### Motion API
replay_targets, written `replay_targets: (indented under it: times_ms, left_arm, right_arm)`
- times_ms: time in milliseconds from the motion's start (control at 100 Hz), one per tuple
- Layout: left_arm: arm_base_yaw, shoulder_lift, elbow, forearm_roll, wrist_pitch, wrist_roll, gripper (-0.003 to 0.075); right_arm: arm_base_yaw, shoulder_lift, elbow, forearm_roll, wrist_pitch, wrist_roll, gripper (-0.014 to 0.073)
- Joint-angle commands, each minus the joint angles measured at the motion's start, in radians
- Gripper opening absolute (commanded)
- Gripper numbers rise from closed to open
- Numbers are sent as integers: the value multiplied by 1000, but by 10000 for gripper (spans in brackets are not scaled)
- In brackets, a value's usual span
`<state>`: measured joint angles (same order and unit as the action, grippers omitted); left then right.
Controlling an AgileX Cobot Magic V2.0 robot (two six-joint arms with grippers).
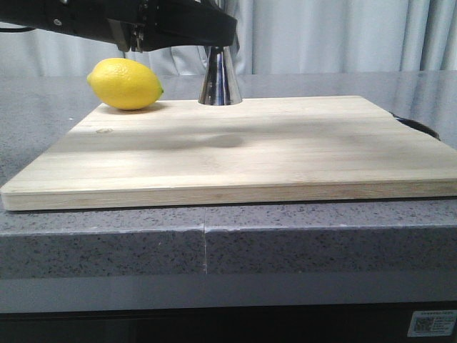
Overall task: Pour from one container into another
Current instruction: 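Keep tilting the beaker to pour liquid into the jigger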
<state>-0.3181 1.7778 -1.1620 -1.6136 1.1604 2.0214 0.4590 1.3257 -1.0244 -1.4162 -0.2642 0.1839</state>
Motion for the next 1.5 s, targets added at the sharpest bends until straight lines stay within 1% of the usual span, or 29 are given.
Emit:
replay_targets:
  times_ms: [0, 910, 1130, 1490]
  left_arm:
    - [-10, -39, -32, -81, 109, 1, 189]
    - [-10, -39, -32, -79, 109, 1, 189]
    - [-36, -39, -32, -79, 109, 1, 189]
    - [-38, -39, -32, -79, 109, 1, 189]
  right_arm:
    - [1, -28, -37, 8, -8, 0, 162]
    - [1, -28, -37, -15, 0, -2, 162]
    - [1, -28, -37, -22, 9, -2, 162]
    - [1, -28, -37, -58, 11, -2, 162]
